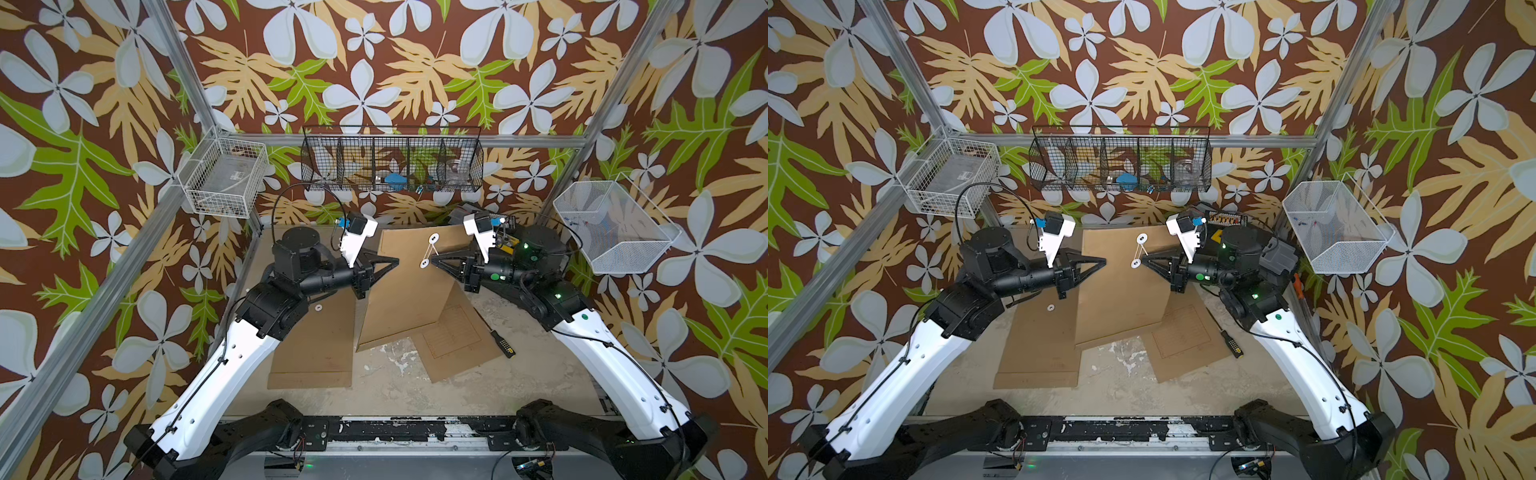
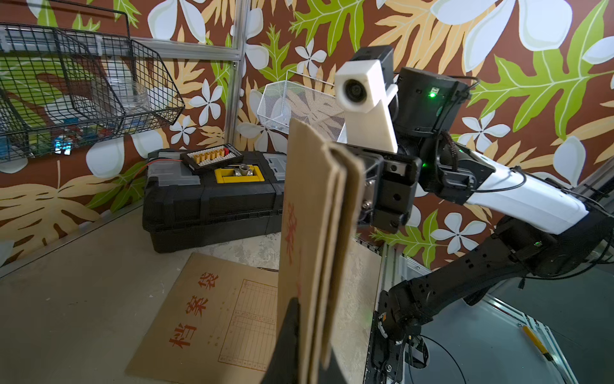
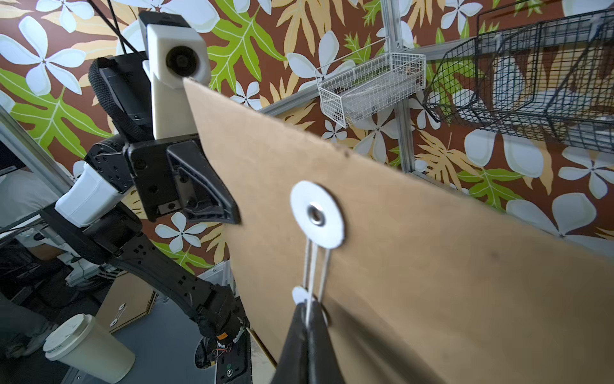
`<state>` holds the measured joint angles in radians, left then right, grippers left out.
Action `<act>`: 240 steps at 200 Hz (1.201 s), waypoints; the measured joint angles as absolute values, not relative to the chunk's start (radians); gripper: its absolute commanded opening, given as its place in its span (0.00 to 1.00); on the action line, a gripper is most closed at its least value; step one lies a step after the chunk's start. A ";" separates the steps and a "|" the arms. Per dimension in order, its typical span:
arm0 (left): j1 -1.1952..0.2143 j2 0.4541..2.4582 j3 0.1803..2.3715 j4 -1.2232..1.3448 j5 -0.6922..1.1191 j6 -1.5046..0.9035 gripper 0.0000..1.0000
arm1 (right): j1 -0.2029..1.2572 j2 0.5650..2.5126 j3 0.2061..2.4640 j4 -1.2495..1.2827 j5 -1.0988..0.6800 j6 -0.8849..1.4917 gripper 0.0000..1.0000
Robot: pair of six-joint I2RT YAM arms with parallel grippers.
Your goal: Open the file bag
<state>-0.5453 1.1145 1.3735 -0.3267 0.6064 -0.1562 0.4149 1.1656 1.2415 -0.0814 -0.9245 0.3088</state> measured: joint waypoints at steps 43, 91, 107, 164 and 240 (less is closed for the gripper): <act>-0.550 1.108 1.360 -0.327 0.574 -0.157 0.00 | 0.455 1.184 1.284 -0.128 -0.884 0.279 0.00; -0.577 1.111 1.360 -0.346 0.520 -0.148 0.00 | 0.494 1.212 1.317 -0.147 -0.878 0.276 0.00; -0.586 1.121 1.362 -0.360 0.490 -0.142 0.00 | 0.500 1.216 1.318 -0.152 -0.861 0.276 0.00; -0.647 1.159 1.393 -0.440 0.344 -0.098 0.00 | 0.502 1.240 1.344 -0.177 -0.848 0.255 0.00; -0.716 1.200 1.420 -0.509 0.157 -0.046 0.00 | 0.501 1.261 1.391 -0.271 -0.691 0.207 0.00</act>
<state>-0.7158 1.2003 1.4200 -0.5091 0.1570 -0.0460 0.5014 1.2610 1.3911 -0.2714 -0.6907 0.2070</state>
